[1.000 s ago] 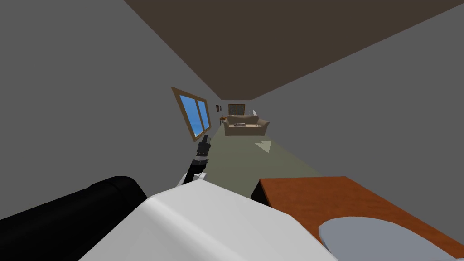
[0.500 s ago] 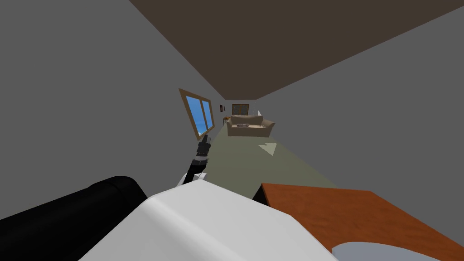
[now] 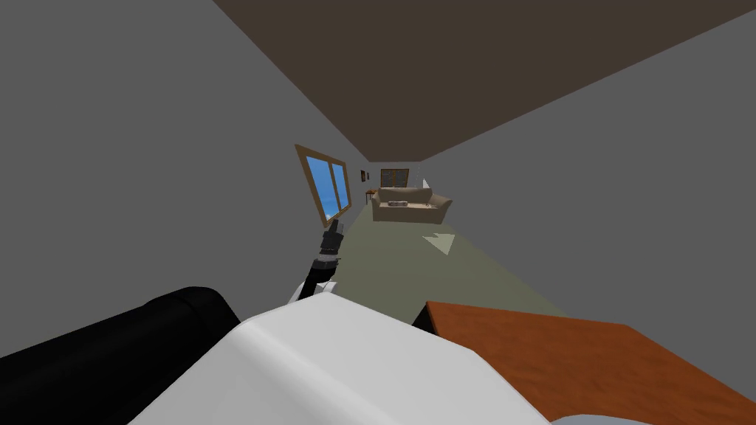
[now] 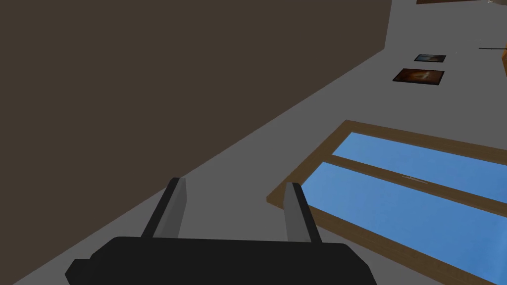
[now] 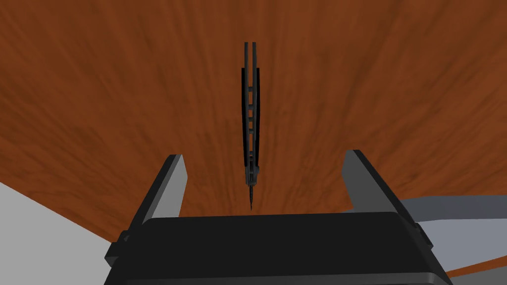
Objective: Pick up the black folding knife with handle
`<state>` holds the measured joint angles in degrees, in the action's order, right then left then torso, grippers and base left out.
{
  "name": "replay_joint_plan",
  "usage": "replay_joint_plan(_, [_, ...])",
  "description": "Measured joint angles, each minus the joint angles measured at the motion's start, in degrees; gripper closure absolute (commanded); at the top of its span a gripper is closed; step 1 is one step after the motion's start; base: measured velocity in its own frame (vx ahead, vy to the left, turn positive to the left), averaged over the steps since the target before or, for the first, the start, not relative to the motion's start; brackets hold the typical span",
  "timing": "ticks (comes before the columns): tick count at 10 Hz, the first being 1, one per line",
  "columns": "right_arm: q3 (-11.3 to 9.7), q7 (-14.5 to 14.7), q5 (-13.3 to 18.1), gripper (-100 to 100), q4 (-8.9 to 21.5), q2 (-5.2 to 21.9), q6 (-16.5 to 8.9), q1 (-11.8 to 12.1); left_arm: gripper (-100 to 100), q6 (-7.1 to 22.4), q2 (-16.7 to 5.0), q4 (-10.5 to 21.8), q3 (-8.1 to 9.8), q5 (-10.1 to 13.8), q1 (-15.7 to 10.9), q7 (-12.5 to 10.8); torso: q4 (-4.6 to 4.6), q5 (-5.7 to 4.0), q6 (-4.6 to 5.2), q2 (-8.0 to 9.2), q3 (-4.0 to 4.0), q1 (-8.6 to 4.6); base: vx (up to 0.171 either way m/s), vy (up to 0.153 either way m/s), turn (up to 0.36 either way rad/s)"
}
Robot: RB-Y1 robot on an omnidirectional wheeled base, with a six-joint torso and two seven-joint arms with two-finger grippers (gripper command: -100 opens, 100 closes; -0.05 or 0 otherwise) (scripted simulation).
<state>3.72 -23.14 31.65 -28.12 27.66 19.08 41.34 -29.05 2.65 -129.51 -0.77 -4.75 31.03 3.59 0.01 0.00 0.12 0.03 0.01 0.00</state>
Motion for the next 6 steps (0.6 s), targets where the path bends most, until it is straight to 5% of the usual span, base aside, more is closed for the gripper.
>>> replay_joint_plan(3, [-0.2, 2.8, -1.8, -100, 2.4, -1.6, -1.5, -3.3, 0, 0.0, 0.0, 0.0, 0.0, 0.0, 0.0, 0.0, 0.04, -0.01, -0.01, 0.14, 0.09, -0.03, -0.051, -0.038, 0.039])
replay_joint_plan(4, [-0.3, 2.9, -1.9, 100, 2.5, -1.7, -1.6, -3.4, 0, 0.0, 0.0, 0.0, 0.0, 0.0, 0.0, 0.0, 0.01, -0.01, 0.02, 0.04, 0.03, 0.04, 0.0, 0.0, 0.0])
replay_joint_plan(6, [-0.3, 2.9, -1.9, 100, 2.5, -1.6, -1.6, -3.3, 0, 0.0, 0.0, 0.0, 0.0, 0.0, 0.0, 0.0, 0.03, -0.07, -0.01, 0.0, 0.02, -0.05, -0.002, 0.0, -0.007])
